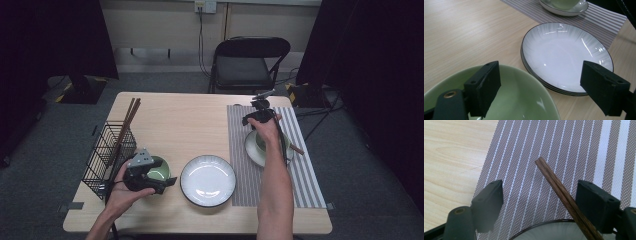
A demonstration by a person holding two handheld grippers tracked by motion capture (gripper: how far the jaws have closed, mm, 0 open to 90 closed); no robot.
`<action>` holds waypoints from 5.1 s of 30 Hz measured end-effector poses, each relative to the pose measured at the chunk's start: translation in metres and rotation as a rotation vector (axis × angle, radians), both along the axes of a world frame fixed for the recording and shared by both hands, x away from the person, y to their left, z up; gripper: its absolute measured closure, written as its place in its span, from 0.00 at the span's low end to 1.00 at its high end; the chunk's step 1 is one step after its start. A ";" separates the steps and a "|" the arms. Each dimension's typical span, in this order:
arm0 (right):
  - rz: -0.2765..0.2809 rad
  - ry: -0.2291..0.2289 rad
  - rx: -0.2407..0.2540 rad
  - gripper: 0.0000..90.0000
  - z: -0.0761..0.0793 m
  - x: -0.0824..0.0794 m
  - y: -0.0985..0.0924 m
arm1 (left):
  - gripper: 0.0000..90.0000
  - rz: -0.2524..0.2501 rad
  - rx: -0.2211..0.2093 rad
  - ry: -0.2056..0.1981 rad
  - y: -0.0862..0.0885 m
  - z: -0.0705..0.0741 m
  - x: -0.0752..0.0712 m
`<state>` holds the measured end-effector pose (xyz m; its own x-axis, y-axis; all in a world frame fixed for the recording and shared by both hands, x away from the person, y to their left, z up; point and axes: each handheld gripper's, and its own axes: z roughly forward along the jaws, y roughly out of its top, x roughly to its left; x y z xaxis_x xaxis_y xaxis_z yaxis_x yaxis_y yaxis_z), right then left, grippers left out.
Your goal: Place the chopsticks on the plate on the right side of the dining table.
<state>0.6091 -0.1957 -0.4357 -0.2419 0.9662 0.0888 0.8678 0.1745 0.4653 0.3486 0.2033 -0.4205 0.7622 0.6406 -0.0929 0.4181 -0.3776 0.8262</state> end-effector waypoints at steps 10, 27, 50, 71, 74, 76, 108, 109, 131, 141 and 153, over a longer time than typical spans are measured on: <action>0.018 -0.005 0.017 0.24 -0.001 -0.002 0.006 | 0.18 0.006 0.003 -0.001 0.001 0.000 0.000; 0.041 -0.012 0.024 0.24 0.001 -0.005 0.007 | 0.18 0.004 -0.002 0.003 0.000 -0.001 0.000; 0.079 -0.011 0.050 0.22 0.000 -0.010 0.020 | 0.18 0.000 0.003 0.013 -0.002 -0.003 0.001; 0.109 0.008 0.041 0.23 0.000 -0.017 0.023 | 0.18 -0.002 0.007 0.012 -0.003 -0.004 0.000; 0.105 -0.043 0.060 0.25 0.004 -0.019 0.023 | 0.18 0.000 0.005 0.012 -0.003 -0.004 0.001; 0.114 -0.044 0.066 0.24 0.005 -0.019 0.024 | 0.18 0.006 0.003 0.019 -0.003 -0.005 0.001; 0.157 0.005 0.051 0.22 0.001 -0.028 0.029 | 0.18 -0.001 0.002 0.012 -0.004 -0.004 -0.001; 0.156 0.005 0.050 0.22 0.001 -0.029 0.030 | 0.18 0.000 0.005 0.012 -0.004 -0.004 -0.001; 0.181 0.003 0.054 0.22 -0.002 -0.033 0.034 | 0.18 0.001 0.009 0.010 -0.004 -0.005 0.000; 0.189 -0.003 0.054 0.22 -0.002 -0.036 0.033 | 0.18 0.001 0.019 0.013 -0.006 -0.005 -0.001; 0.190 0.002 0.051 0.22 -0.001 -0.038 0.028 | 0.18 -0.001 0.020 0.011 -0.006 -0.005 -0.001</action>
<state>0.5708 -0.1675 -0.4366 -0.4194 0.8974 0.1368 0.8223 0.3118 0.4761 0.3479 0.1971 -0.4252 0.7618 0.6417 -0.0889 0.4271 -0.3943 0.8137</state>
